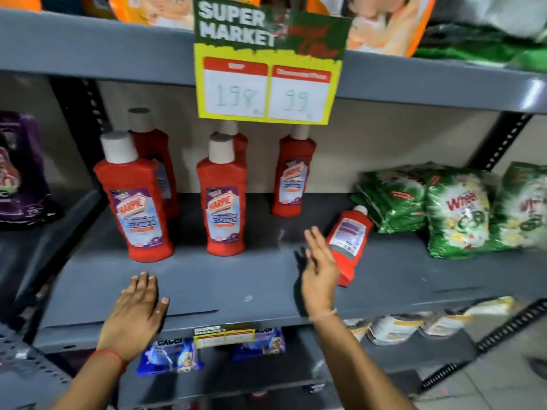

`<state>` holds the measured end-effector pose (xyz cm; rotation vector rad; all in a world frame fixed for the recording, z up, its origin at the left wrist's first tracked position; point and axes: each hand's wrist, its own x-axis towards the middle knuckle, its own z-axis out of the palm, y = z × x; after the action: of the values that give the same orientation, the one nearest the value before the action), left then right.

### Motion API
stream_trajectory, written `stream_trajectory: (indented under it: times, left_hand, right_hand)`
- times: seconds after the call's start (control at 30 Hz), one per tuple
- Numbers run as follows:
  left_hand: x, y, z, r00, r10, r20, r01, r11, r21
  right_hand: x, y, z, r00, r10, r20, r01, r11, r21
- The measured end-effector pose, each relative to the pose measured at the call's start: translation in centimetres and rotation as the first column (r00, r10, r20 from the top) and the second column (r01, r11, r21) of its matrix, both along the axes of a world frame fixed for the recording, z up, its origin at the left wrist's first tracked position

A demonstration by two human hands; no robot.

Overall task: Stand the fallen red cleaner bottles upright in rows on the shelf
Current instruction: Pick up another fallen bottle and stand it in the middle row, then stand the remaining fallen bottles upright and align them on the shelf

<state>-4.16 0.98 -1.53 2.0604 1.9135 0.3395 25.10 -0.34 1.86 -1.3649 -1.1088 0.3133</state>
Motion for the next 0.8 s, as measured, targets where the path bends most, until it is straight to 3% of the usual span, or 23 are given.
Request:
stream_trajectory:
  times: [0.07, 0.13, 0.2, 0.27, 0.33, 0.43, 0.7, 0.8]
  left_hand:
    - [1.8, 0.1, -0.1, 1.000, -0.022, -0.010, 0.022, 1.000, -0.003]
    - [3.4, 0.3, -0.1, 0.999, -0.049, -0.009, 0.049, 0.999, -0.007]
    - [4.4, 0.2, -0.3, 0.999, -0.053, -0.011, 0.054, 0.999, 0.004]
    - [4.6, 0.1, -0.4, 0.999, -0.049, -0.008, 0.049, 0.999, 0.018]
    - [4.4, 0.0, -0.4, 0.999, -0.048, -0.007, 0.048, 0.999, 0.022]
    - [4.4, -0.1, -0.4, 0.999, -0.045, -0.006, 0.045, 0.999, 0.023]
    - [4.5, -0.4, -0.2, 0.999, -0.038, -0.015, 0.038, 0.999, 0.028]
    - [4.6, -0.4, -0.2, 0.999, -0.032, -0.007, 0.032, 0.999, 0.039]
  right_hand:
    - [4.5, 0.7, 1.2, 0.958, -0.287, 0.022, 0.287, 0.957, -0.032]
    - [8.7, 2.1, 2.3, 0.912, -0.385, 0.140, 0.409, 0.839, -0.360]
    - [11.2, 3.3, 2.9, 0.941, -0.276, 0.195, 0.332, 0.648, -0.685]
    - [12.5, 4.6, 3.0, 0.985, -0.151, 0.079, 0.155, 0.602, -0.783]
    - [13.5, 6.0, 2.6, 0.989, -0.117, -0.094, -0.003, 0.608, -0.794]
    - [13.5, 5.8, 2.8, 0.918, -0.159, -0.362, -0.191, 0.623, -0.758]
    - [14.1, 4.2, 1.9, 0.787, -0.180, -0.590, -0.226, 0.806, -0.547]
    - [14.3, 3.9, 1.8, 0.786, -0.102, -0.610, -0.243, 0.856, -0.456]
